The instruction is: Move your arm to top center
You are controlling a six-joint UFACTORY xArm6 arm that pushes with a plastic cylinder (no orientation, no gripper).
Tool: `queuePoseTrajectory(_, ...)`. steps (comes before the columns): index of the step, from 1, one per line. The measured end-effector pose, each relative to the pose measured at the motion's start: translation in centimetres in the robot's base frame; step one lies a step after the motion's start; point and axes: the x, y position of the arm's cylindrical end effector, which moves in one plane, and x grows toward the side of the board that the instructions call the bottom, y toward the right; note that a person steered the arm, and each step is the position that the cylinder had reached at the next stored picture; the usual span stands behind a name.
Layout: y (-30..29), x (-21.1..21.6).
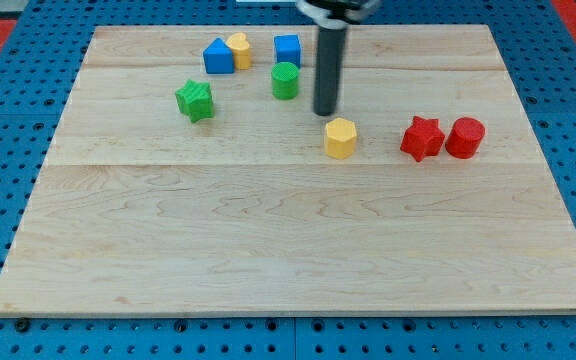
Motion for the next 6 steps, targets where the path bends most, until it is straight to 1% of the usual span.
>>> queuePoseTrajectory(1,-0.8,2.6)
queuePoseTrajectory(2,5.2,0.0)
queuePoseTrajectory(3,13.9,-5.3)
queuePoseTrajectory(4,9.5,-11.8)
queuePoseTrajectory(5,-1.2,-13.1)
queuePoseTrajectory(6,-6.4,-11.7)
